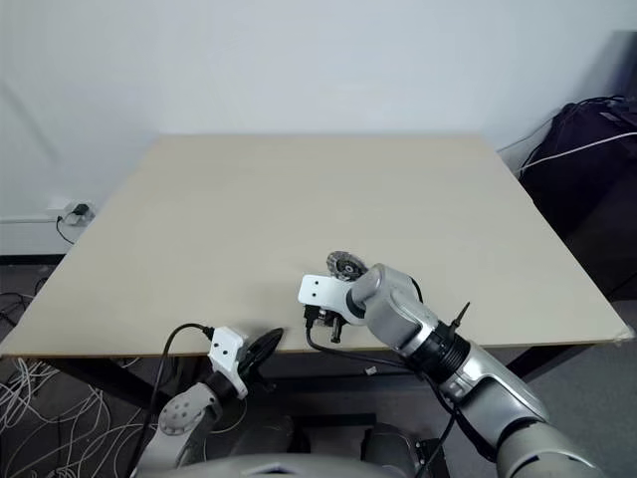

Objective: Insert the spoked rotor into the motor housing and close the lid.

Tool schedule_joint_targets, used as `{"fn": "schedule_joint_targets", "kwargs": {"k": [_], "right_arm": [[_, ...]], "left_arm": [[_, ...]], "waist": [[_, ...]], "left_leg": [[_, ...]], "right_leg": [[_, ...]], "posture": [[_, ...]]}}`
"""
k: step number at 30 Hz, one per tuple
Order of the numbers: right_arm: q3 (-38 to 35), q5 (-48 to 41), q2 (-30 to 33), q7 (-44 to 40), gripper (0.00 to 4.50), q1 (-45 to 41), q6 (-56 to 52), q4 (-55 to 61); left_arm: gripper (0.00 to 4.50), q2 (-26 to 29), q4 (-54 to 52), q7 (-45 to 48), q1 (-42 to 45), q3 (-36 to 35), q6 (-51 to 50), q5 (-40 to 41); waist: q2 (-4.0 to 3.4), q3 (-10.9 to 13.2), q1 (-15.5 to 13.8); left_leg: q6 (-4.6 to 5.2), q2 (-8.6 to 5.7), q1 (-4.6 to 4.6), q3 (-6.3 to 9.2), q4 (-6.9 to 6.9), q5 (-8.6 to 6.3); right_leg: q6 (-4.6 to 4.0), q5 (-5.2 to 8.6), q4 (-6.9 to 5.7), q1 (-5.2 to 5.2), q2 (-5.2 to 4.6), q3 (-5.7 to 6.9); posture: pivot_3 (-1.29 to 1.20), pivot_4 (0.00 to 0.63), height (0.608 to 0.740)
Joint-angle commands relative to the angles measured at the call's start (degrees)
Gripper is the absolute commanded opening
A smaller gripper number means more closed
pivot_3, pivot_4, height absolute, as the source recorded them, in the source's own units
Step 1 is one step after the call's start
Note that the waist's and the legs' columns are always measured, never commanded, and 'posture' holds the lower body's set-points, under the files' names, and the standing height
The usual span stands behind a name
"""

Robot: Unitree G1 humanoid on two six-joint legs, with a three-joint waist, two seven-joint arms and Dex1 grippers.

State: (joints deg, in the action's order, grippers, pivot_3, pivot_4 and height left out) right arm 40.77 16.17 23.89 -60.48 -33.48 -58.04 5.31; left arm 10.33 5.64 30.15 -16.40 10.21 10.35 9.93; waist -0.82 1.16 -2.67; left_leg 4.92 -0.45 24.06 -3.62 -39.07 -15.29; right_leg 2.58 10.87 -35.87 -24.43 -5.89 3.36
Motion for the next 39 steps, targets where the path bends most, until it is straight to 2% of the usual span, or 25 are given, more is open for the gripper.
{"fn": "schedule_joint_targets", "kwargs": {"k": [1, 9, 17, 25, 30, 35, 37, 39], "right_arm": [[-2.53, -0.48, 2.38, 2.56, 0.12, -0.09, -7.67, 2.13], [-4.07, -8.77, 0.85, 5.29, 0.12, -1.99, -20.87, 10.10], [-8.74, -17.21, -3.87, 10.99, 0.12, -5.43, -28.27, 9.68], [-9.57, -19.85, -7.78, 19.02, 0.12, -6.23, -22.50, 0.18], [-8.58, -20.09, -9.34, 21.97, 0.12, -6.61, -17.69, -6.33], [-10.66, -21.66, -12.37, 23.68, 0.12, -7.13, -16.70, -8.87], [-12.60, -22.85, -14.49, 24.47, 0.85, -7.51, -17.16, -9.40], [-14.80, -24.08, -16.56, 25.32, 1.40, -7.75, -18.11, -9.62]], "left_arm": [[0.00, -0.69, 1.25, 0.78, 1.69, -0.47, 2.12, 0.48], [0.00, -1.37, 5.52, 1.74, 3.34, -0.71, 3.97, 0.06], [0.00, -1.81, 9.51, 2.80, 4.35, -1.19, 6.17, 0.22], [0.00, -2.24, 12.63, 3.74, 4.83, -1.93, 8.20, 0.75], [0.00, -2.56, 14.05, 4.18, 4.91, -2.60, 9.34, 0.74], [0.00, -2.88, 15.00, 4.27, 4.90, -3.02, 10.02, 0.88], [0.00, -3.01, 15.72, 4.48, 5.07, -3.24, 10.39, 0.89], [0.00, -3.15, 16.51, 4.81, 5.27, -3.54, 10.81, 0.91]], "waist": [[0.00, 0.00, -0.03], [0.00, -0.01, 0.28], [-0.02, 0.03, 1.18], [-0.03, 0.02, 1.59], [-0.06, -0.01, 1.77], [-0.05, -0.07, 2.07], [-0.06, -0.07, 2.21], [-0.10, -0.09, 2.41]], "left_leg": [[0.00, -0.01, 0.04, 0.00, 0.00, 0.00], [0.03, -0.01, 0.34, 0.07, -0.01, -0.02], [0.03, 0.05, 0.41, 0.21, -0.01, -0.01], [0.03, 0.02, 0.41, 0.21, -0.03, -0.01], [0.03, 0.02, 0.38, 0.21, -0.05, 0.00], [0.03, 0.03, 0.28, 0.21, -0.07, 0.00], [0.02, 0.04, 0.27, 0.22, -0.07, 0.00], [0.01, 0.05, 0.27, 0.22, -0.06, 0.01]], "right_leg": [[0.00, 0.00, 0.02, -0.02, -0.02, 0.02], [-0.02, 0.03, 0.10, -0.24, -0.05, 0.17], [-0.04, 0.04, 0.07, -0.29, 0.05, 0.27], [-0.03, 0.04, 0.07, -0.27, 0.04, 0.27], [-0.03, 0.03, 0.03, -0.24, 0.06, 0.27], [0.02, -0.01, -0.03, -0.16, 0.07, 0.25], [0.06, -0.04, -0.04, -0.16, 0.08, 0.24], [0.06, -0.05, -0.05, -0.18, 0.10, 0.23]], "posture": [[0.00, 0.000, 0.740], [0.00, 0.000, 0.740], [0.00, 0.000, 0.740], [0.00, 0.000, 0.740], [0.00, 0.000, 0.740], [0.00, 0.000, 0.740], [0.00, 0.000, 0.740], [0.00, 0.000, 0.740]]}}
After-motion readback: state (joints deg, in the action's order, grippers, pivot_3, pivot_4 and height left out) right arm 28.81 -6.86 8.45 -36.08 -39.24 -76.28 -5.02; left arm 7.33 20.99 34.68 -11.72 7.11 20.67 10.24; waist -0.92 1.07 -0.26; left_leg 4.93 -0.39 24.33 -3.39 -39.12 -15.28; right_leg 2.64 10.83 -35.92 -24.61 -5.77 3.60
